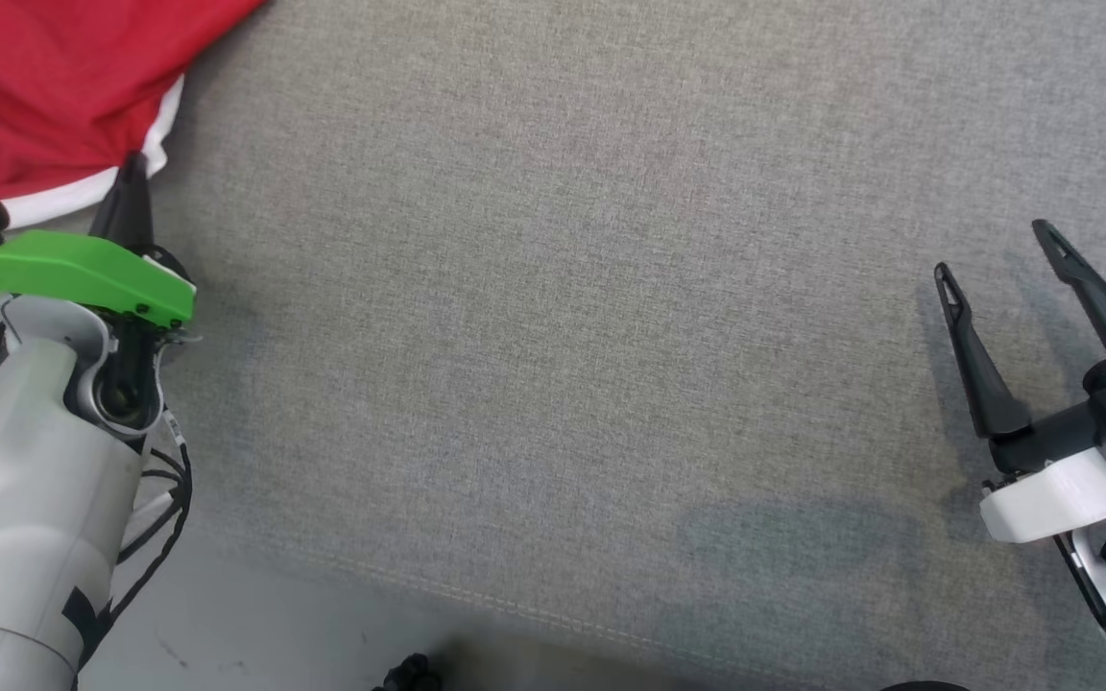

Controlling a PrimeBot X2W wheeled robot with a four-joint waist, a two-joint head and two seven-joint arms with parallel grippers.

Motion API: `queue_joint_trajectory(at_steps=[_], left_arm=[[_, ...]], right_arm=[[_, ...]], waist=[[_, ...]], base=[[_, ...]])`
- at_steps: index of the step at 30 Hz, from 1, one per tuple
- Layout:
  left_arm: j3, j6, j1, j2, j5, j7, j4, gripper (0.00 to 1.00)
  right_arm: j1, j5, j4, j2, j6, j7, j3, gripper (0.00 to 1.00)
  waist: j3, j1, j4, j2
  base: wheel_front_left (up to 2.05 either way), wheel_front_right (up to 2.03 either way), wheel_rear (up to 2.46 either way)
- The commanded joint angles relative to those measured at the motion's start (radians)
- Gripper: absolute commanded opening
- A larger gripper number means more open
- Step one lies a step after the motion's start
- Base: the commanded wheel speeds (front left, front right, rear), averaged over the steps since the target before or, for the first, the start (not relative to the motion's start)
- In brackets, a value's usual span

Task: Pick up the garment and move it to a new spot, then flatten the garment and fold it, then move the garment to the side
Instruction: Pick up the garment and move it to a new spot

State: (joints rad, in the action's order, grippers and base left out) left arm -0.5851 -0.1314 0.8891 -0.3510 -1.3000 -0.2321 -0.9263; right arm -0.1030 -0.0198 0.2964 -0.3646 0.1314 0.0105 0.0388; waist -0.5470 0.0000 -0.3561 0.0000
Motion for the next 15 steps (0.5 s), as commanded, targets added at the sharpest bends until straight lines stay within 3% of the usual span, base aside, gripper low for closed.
queue_joint_trajectory(at_steps=[1, 15], left_arm=[[-0.007, 0.002, -0.014, -0.006, 0.007, -0.007, 0.010, 0.00], [-0.304, 0.002, -0.117, -0.022, 0.042, -0.027, 0.338, 0.00]], right_arm=[[-0.001, 0.003, -0.007, 0.001, -0.002, 0.008, -0.001, 1.00], [0.029, 0.042, -0.250, 0.135, -0.002, 0.190, 0.024, 1.00]], waist=[[0.024, 0.0000, 0.006, 0.0000], [0.282, 0.0000, 0.075, 0.0000]], base=[[0.00, 0.00, 0.00], [0.00, 0.00, 0.00]])
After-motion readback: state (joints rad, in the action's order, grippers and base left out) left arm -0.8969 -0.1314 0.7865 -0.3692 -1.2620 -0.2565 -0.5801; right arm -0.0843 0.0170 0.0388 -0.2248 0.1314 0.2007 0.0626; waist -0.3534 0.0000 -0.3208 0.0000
